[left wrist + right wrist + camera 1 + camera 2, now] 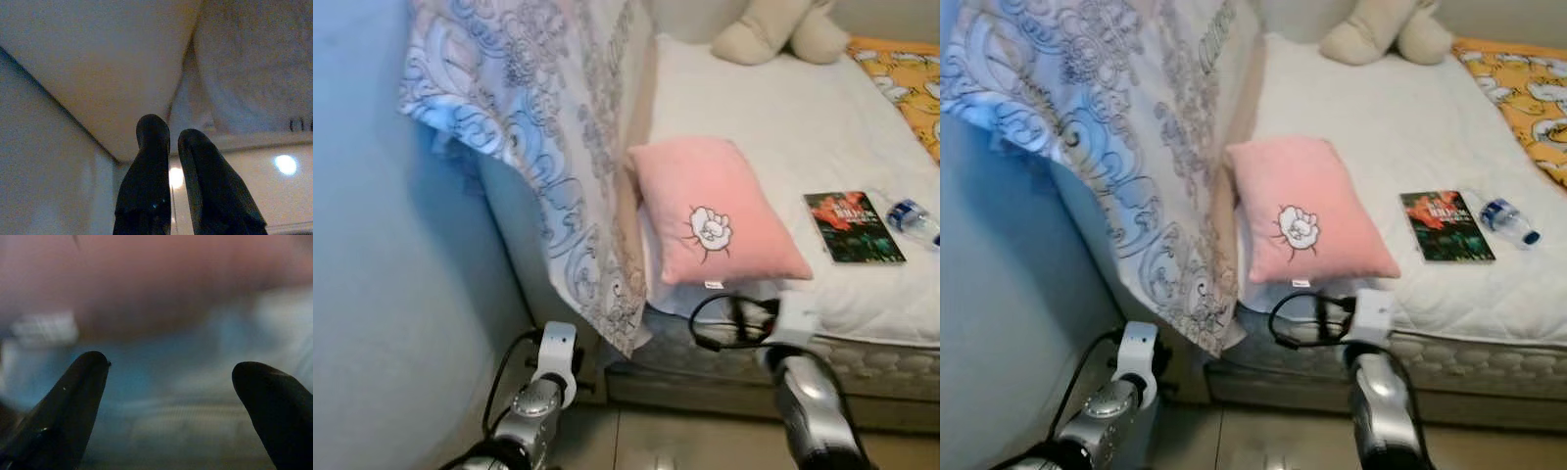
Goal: Clean up the room
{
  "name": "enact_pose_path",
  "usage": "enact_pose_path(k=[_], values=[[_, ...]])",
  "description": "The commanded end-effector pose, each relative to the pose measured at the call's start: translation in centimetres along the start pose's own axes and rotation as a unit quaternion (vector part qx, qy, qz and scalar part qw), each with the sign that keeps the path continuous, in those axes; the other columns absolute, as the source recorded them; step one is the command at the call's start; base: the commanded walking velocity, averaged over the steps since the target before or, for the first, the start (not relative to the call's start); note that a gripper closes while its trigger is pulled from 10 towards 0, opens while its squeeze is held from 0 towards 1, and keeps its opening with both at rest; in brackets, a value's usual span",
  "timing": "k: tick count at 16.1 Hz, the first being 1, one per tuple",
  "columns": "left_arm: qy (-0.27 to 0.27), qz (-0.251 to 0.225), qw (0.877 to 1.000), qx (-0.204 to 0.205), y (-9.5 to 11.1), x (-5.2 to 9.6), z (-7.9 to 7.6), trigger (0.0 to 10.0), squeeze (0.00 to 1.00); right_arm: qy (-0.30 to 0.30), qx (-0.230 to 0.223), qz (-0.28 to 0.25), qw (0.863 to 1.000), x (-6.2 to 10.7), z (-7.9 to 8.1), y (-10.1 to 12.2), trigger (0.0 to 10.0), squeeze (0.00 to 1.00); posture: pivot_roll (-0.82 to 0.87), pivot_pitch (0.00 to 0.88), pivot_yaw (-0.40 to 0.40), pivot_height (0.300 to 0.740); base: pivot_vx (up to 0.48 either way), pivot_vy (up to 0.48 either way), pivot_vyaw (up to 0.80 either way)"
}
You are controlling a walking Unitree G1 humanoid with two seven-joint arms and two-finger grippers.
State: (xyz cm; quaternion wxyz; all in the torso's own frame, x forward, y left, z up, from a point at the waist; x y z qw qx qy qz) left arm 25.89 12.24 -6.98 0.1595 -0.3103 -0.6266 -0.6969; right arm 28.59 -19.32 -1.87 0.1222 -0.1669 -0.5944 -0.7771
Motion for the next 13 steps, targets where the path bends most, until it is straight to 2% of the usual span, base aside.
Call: enact_pose_path(k=[1, 2, 3, 4, 6, 8, 9, 12, 13], values=[[-0.048, -0.065, 0.997, -0.011, 11.1, -2.0, 1.4, 10.0, 0.0, -0.011, -0.03, 0.059, 0.998, 0.0, -0.4, -2.2, 10.0, 0.0, -0.11, 0.0, 0.028, 0.74, 0.0, 0.0, 0.0], [-0.05, -0.026, 0.998, -0.014, 9.0, -2.1, 0.9, 10.0, 0.0, -0.015, -0.041, 0.107, 0.993, 0.1, -0.2, -3.9, 10.0, 0.0, -0.12, 0.0, 0.032, 0.74, 0.0, 0.0, 0.0], [-0.044, 0.047, 0.998, 0.001, 5.0, -1.8, 0.0, 10.0, 0.0, -0.011, -0.027, 0.189, 0.982, 0.7, 0.3, -6.8, 10.0, 0.0, -0.14, 0.0, 0.04, 0.74, 0.0, 0.0, 0.0], [-0.041, 0.085, 0.996, 0.005, 3.0, -1.5, -0.5, 10.0, 0.0, -0.019, -0.021, 0.211, 0.977, 1.0, 0.2, -7.6, 10.0, 0.0, -0.14, 0.0, 0.044, 0.74, 0.0, 0.0, 0.0], [-0.087, 0.166, 0.982, 0.002, -1.7, -0.3, -3.7, 10.0, 0.0, -0.05, -0.021, 0.274, 0.96, 2.5, -0.3, -10.2, 10.0, 0.0, -0.16, 0.0, 0.059, 0.74, 0.0, 0.0, 0.0], [-0.097, 0.21, 0.973, 0.012, -4.3, 0.7, -4.5, 10.0, 0.0, -0.039, -0.024, 0.314, 0.948, 3.5, -0.2, -11.7, 10.0, 0.0, -0.16, 0.0, 0.054, 0.74, 0.0, 0.0, 0.0], [-0.089, 0.216, 0.972, 0.019, -4.8, 0.8, -4.1, 10.0, 0.0, -0.036, -0.014, 0.326, 0.945, 3.9, -0.3, -12.1, 10.0, 0.0, -0.17, 0.0, 0.051, 0.74, 0.0, 0.0, 0.0], [-0.065, 0.213, 0.974, 0.038, -4.9, 0.8, -3.4, 10.0, 0.0, -0.039, 0.016, 0.344, 0.938, 4.4, -1.0, -12.5, 10.0, 0.0, -0.16, 0.0, 0.025, 0.74, 0.0, 0.0, 0.0], [-0.064, 0.211, 0.975, 0.024, -4.7, 0.7, -3.2, 10.0, 0.0, -0.038, 0.025, 0.346, 0.937, 4.4, -1.1, -12.5, 10.0, 0.0, -0.16, 0.0, 0.018, 0.74, 0.0, 0.0, 0.0]])
Point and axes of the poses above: a point about 5 cm out from each wrist's last joint towards the gripper, its own x axis pointing back from the gripper into the wrist, its own y axis along the axis of the wrist's last joint, z = x × y, the point moved 3 cm from there along -x, pointing out of the wrist towards the gripper, and after that the axes turned 6 degrees about -x, right-handed, at the moved point
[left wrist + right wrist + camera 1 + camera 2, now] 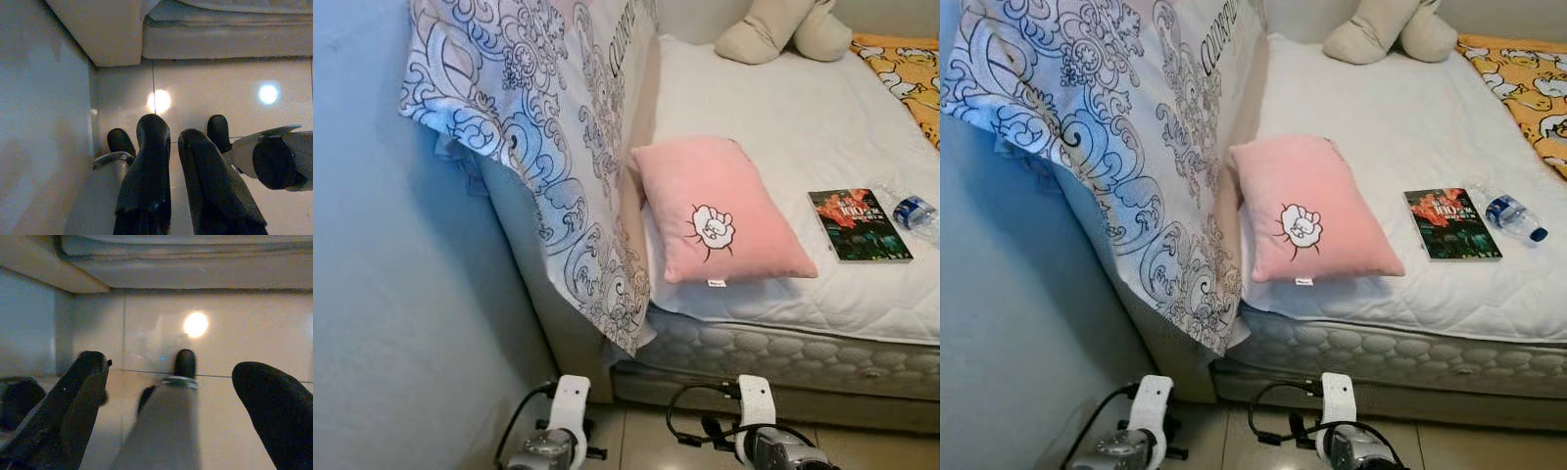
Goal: Clean up the room
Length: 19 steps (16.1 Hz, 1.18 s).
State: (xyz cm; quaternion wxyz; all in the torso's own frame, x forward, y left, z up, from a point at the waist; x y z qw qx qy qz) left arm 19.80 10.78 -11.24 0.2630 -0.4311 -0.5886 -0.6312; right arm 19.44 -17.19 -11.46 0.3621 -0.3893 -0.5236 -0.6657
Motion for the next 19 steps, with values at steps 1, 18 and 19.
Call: enact_pose_path(k=[1, 18, 19], values=[[-0.008, 0.029, 0.999, -0.013, 3.0, -0.2, 0.4, 10.0, 0.0, -0.002, 0.012, 0.0, 1.0, 0.0, 0.0, 0.3, 10.0, 0.0, -0.15, 0.0, 0.013, 0.74, 0.0, 0.0, 0.0], [-0.006, 0.021, 0.999, -0.026, 2.7, -0.2, 0.9, 10.0, 1.0, -0.015, 0.05, -0.014, 0.999, 0.1, -0.7, 0.9, 10.0, 1.0, -0.15, 0.0, 0.022, 0.74, 0.0, 0.0, 0.0], [-0.009, 0.019, 0.999, -0.032, 2.7, -0.2, 0.6, 10.0, 1.0, -0.008, 0.054, -0.018, 0.998, 0.1, -0.3, 1.1, 10.0, 1.0, -0.16, 0.0, 0.024, 0.74, 0.0, 0.0, 0.0]])
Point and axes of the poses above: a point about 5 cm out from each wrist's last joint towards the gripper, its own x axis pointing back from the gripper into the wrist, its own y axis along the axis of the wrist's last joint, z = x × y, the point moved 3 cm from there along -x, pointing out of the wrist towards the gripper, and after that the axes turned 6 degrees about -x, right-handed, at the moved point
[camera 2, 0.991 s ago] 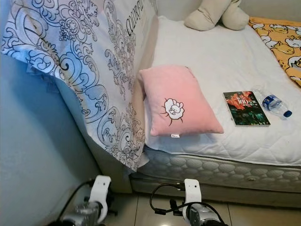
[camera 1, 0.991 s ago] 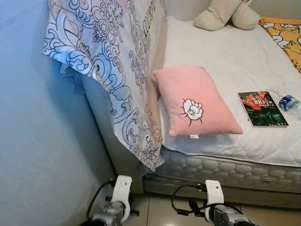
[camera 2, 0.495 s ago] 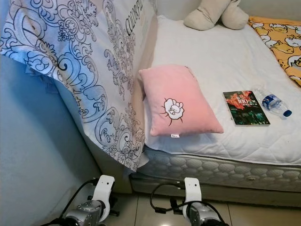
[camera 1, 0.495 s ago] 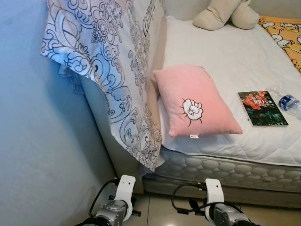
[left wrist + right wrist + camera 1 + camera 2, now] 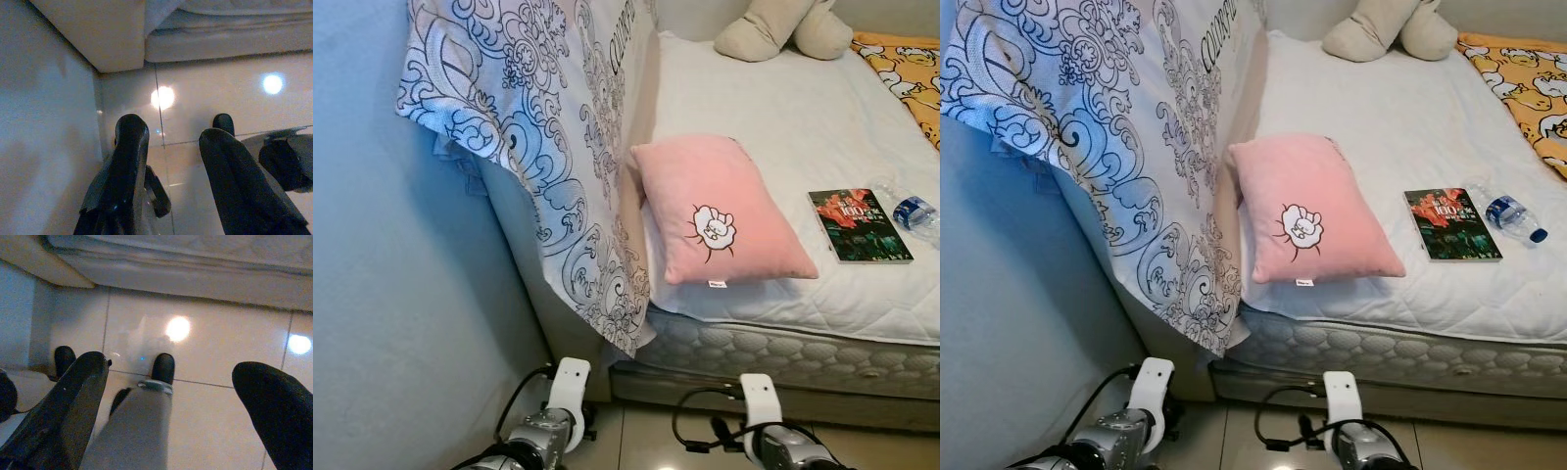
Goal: Clean up the room
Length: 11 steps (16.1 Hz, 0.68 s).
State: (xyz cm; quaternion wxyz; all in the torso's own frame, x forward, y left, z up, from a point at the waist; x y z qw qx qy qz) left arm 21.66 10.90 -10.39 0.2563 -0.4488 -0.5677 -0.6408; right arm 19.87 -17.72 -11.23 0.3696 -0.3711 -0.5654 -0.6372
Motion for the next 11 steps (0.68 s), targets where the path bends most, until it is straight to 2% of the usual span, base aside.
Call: enact_pose_path(k=[1, 2, 5, 7, 11], values=[[-0.006, 0.005, 1.0, -0.016, 0.8, 0.0, -0.1, 10.0, 1.0, 0.003, 0.006, -0.008, 1.0, 0.0, 0.1, 0.6, 10.0, 1.0, -0.16, 0.0, 0.027, 0.74, 0.0, 0.0, 0.0], [-0.004, -0.004, 1.0, -0.026, 1.1, 0.0, -0.1, 10.0, 1.0, -0.002, 0.013, -0.009, 1.0, 0.0, -0.2, 1.0, 10.0, 1.0, -0.16, 0.0, 0.029, 0.74, 0.0, 0.0, 0.0], [0.015, -0.035, 0.999, -0.003, 2.4, 0.1, 0.6, 10.0, 1.0, 0.003, 0.015, -0.022, 1.0, 0.1, -0.1, 2.0, 10.0, 1.0, -0.17, 0.0, 0.033, 0.74, 0.0, 0.0, 0.0], [0.019, -0.033, 0.999, -0.013, 2.6, 0.1, 1.3, 10.0, 1.0, 0.002, 0.028, -0.028, 0.999, 0.1, -0.4, 2.8, 10.0, 1.0, -0.18, 0.0, 0.032, 0.74, 0.0, 0.0, 0.0], [0.011, -0.029, 0.999, -0.012, 2.4, 0.1, 1.3, 10.0, 1.0, -0.001, 0.024, -0.027, 0.999, 0.1, -0.1, 2.6, 10.0, 1.0, -0.18, 0.0, 0.024, 0.74, 0.0, 0.0, 0.0]])
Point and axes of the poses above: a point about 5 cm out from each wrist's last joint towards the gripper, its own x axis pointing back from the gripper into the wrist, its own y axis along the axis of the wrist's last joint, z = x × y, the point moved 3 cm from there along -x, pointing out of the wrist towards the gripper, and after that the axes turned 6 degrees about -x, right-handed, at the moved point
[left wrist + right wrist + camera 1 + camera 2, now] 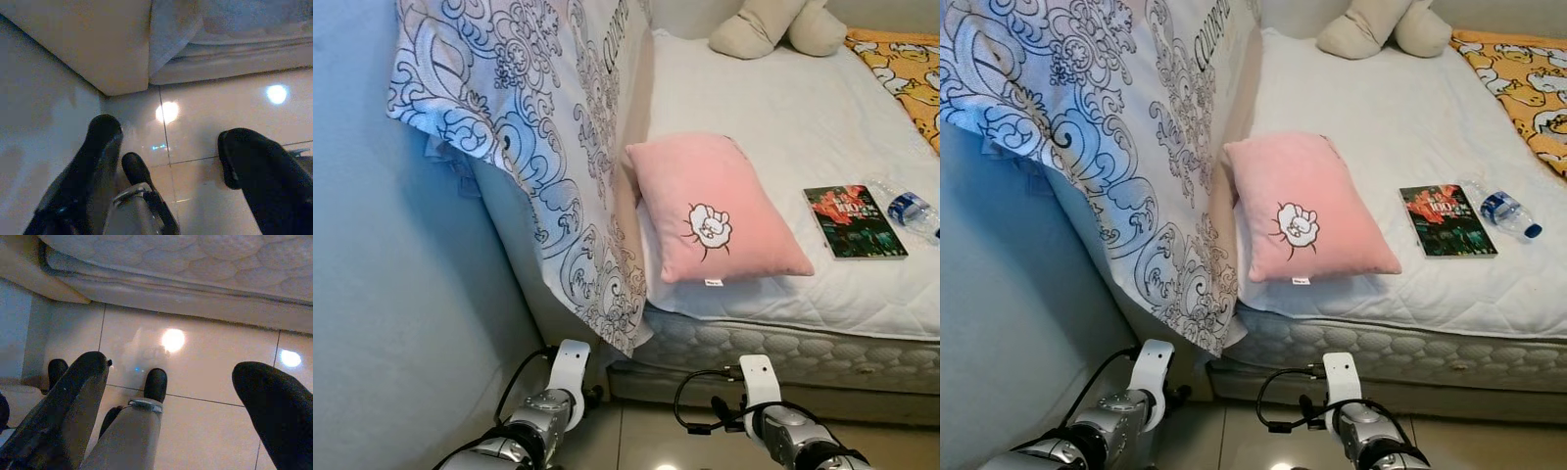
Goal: Clean up the room
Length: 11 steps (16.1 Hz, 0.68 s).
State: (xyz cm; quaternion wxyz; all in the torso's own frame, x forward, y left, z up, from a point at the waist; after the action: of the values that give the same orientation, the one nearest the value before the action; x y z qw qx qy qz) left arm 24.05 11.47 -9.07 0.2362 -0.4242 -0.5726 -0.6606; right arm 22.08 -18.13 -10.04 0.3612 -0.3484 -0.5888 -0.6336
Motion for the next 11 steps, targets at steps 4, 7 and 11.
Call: enact_pose_path(k=[4, 7, 11], values=[[-0.023, 0.0, 0.999, 0.022, -0.31, -0.01, -0.59, 10.0, 1.0, 0.004, 0.006, -0.002, 1.0, -0.08, 0.5, 0.26, 10.0, 1.0, -0.15, 0.0, 0.016, 0.74, 0.0, 0.0, 0.0], [-0.024, 0.006, 1.0, -0.01, -0.57, 0.01, -0.54, 10.0, 1.0, 0.005, 0.013, 0.0, 1.0, -0.09, 0.61, 0.21, 10.0, 1.0, -0.15, 0.0, 0.017, 0.74, 0.0, 0.0, 0.0], [-0.032, 0.013, 0.999, -0.005, -1.13, 0.04, -0.78, 10.0, 1.0, 0.007, 0.018, 0.002, 1.0, -0.08, 0.6, 0.0, 10.0, 1.0, -0.16, 0.0, 0.015, 0.74, 0.0, 0.0, 0.0]])
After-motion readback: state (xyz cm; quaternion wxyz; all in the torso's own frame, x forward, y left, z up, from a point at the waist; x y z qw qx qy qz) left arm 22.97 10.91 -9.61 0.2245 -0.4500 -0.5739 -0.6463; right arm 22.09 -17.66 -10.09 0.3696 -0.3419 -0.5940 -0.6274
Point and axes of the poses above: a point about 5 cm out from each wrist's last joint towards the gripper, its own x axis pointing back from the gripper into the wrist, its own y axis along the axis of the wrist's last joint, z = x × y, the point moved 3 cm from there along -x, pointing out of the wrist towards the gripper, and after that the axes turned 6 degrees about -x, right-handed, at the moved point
